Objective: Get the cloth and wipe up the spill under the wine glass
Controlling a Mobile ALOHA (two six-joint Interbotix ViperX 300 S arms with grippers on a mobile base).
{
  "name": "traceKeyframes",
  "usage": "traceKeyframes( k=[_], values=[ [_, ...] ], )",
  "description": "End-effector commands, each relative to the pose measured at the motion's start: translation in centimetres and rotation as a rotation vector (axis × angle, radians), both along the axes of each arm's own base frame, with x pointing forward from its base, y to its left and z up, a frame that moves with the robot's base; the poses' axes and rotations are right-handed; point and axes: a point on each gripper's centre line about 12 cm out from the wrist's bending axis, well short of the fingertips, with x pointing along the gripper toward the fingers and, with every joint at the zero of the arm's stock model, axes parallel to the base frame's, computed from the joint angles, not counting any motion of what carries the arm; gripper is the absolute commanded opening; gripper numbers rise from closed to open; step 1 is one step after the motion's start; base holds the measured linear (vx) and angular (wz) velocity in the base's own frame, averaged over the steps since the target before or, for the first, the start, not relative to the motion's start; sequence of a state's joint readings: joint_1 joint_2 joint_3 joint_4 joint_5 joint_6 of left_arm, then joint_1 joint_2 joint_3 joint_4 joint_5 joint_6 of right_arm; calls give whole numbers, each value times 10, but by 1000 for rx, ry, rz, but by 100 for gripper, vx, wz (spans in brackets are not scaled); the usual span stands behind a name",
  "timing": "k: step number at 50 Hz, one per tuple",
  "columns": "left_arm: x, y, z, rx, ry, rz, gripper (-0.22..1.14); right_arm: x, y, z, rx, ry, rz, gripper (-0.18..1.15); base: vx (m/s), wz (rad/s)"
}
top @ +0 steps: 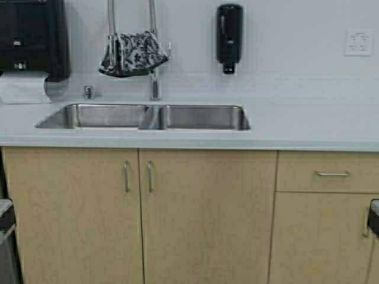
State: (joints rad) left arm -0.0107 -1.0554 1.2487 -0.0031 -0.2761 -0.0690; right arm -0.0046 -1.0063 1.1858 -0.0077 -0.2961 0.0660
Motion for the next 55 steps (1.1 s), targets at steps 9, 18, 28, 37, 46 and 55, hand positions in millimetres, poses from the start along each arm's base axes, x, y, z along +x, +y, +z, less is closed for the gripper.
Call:
traceKeyframes(
  k=[9, 18, 28, 37, 46, 55],
  values=[
    [-6, 0, 3, -35, -33, -1, 3, 0, 0, 7, -9, -25, 1, 5, 36, 17],
    [-6, 0, 3, -52, -32, -3, 3, 1, 1, 10, -24, -31, 4, 5, 32, 22],
    [-5, 0, 3, -49, -29, -3, 3, 1, 1, 10, -24, -29, 6, 5, 30, 25],
    [1, 0, 5, -37, -27, -5, 3, 0, 1, 10, -26, -17, 6, 5, 29, 23],
    [-1, 0, 8, -36, -43, -5, 3, 9, 19, 18, -31, 36, 95, 5, 27, 16],
    [-8, 0, 7, -36, -61, -5, 3, 35, 60, 26, -41, 93, 261, 5, 25, 5]
  ],
)
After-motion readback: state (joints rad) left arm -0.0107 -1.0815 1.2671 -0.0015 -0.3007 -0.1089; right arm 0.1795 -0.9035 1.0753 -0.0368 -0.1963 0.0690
